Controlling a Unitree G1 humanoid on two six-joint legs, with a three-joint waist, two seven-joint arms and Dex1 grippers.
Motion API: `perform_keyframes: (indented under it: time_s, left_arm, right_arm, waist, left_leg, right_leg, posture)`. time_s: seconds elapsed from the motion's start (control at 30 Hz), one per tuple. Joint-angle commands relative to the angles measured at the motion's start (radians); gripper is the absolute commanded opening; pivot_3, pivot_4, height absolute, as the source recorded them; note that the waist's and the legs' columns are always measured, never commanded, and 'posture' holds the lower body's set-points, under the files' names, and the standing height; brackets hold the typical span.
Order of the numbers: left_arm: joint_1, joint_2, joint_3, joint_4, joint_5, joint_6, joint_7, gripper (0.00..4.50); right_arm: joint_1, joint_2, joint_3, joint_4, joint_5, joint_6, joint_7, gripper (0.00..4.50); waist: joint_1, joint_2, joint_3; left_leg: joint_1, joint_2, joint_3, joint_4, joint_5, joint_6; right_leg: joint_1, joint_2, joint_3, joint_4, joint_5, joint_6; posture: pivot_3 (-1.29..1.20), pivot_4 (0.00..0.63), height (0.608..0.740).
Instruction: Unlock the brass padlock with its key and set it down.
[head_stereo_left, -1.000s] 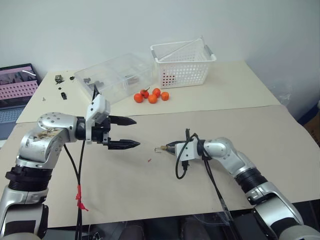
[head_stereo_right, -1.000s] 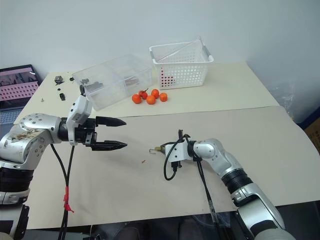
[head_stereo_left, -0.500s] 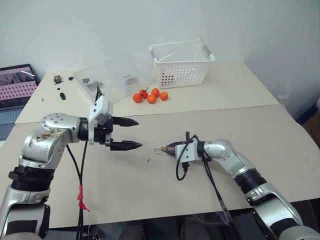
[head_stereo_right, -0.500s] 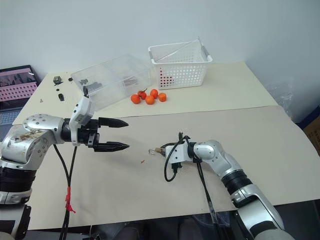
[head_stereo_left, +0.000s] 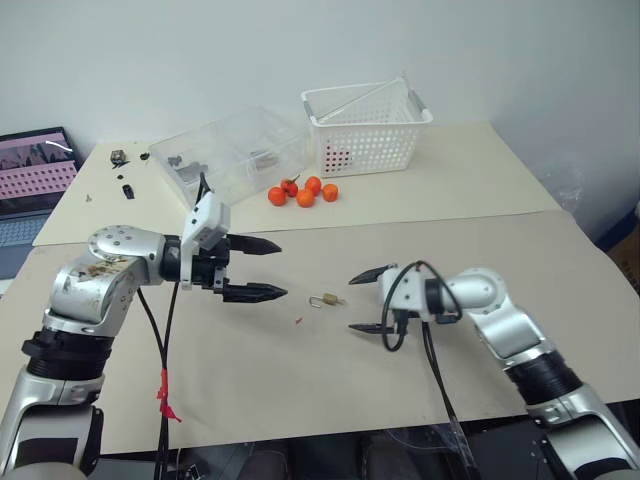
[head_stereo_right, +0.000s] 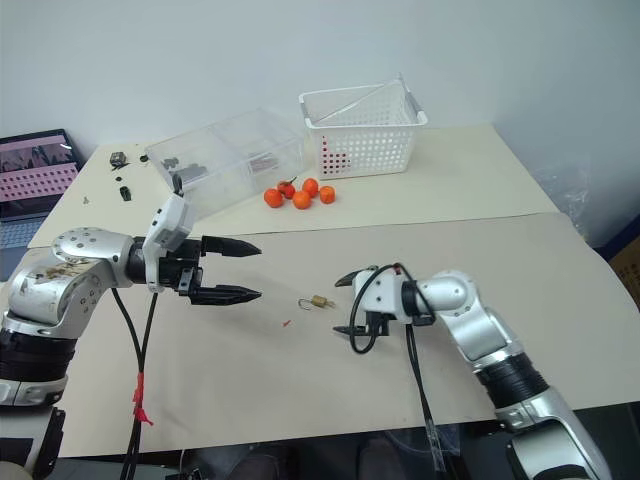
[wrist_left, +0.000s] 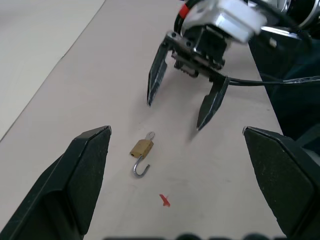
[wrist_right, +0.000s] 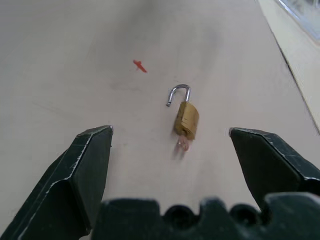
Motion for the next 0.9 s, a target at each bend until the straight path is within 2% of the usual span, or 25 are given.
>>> perform_keyframes:
  time_s: [0.03,0.17,0.3,0.47,0.63,0.77,0.9]
  left_arm:
    - [-0.010,0.005,0.003,0.001,-0.002,-0.007,-0.009,4.50]
    - [0.005,-0.018,0.013,0.010,0.002,-0.053,-0.004,4.50]
    - [0.068,-0.035,-0.067,0.044,0.183,-0.321,0.020,4.50]
    - [0.079,-0.093,-0.010,0.013,0.132,-0.242,0.110,4.50]
    - [0.067,-0.066,0.034,-0.016,0.111,-0.247,0.108,4.50]
    - [-0.017,-0.036,0.095,0.057,0.081,-0.203,0.107,4.50]
    - [-0.036,-0.025,0.093,0.074,0.081,-0.206,0.094,4.50]
  right_arm:
    - [0.010,-0.049,-0.079,-0.131,0.148,0.219,0.046,4.45]
    - [0.025,-0.098,-0.140,-0.223,0.254,0.338,0.071,4.45]
    - [0.066,-0.134,-0.218,-0.259,0.339,0.377,0.091,4.45]
    - [0.060,-0.176,-0.301,-0.236,0.413,0.453,0.083,4.45]
    - [0.025,-0.219,-0.351,-0.182,0.428,0.449,0.098,4.45]
    - [-0.027,-0.235,-0.384,-0.140,0.453,0.465,0.096,4.45]
    - [-0.038,-0.226,-0.371,-0.151,0.465,0.475,0.089,4.45]
  waist:
    - [0.003,0.000,0.000]
    - [0.007,0.000,0.000]
    - [0.019,0.000,0.000]
    - [0.025,0.000,0.000]
    - [0.025,0.000,0.000]
    - [0.022,0.000,0.000]
    - [0.019,0.000,0.000]
  left_leg:
    - [0.000,0.000,0.000,0.000,0.000,0.001]
    - [0.000,0.001,0.000,0.000,0.000,0.001]
    - [0.000,0.001,0.000,0.000,0.000,0.001]
    - [-0.002,0.002,0.001,0.001,-0.001,0.001]
    - [-0.001,0.002,0.002,0.001,-0.001,0.001]
    - [-0.001,0.003,0.002,0.001,-0.001,0.001]
    - [-0.001,0.003,0.003,0.000,-0.001,0.001]
  right_leg:
    - [0.000,0.000,0.000,0.000,0.000,0.000]
    - [0.000,0.001,0.000,0.000,0.000,0.000]
    - [0.000,0.000,0.000,-0.001,0.000,0.000]
    - [0.000,-0.001,0.000,-0.002,0.000,0.000]
    - [0.000,-0.001,0.000,-0.002,0.000,-0.001]
    - [0.000,0.000,0.000,-0.002,0.001,-0.001]
    - [0.000,0.000,0.000,-0.002,0.000,-0.001]
  posture:
    - [0.00,0.150,0.740]
    - [0.00,0.150,0.740]
    - [0.00,0.150,0.740]
    - [0.00,0.150,0.740]
    - [0.00,0.150,0.740]
    - [0.00,0.150,0.740]
    - [0.00,0.150,0.740]
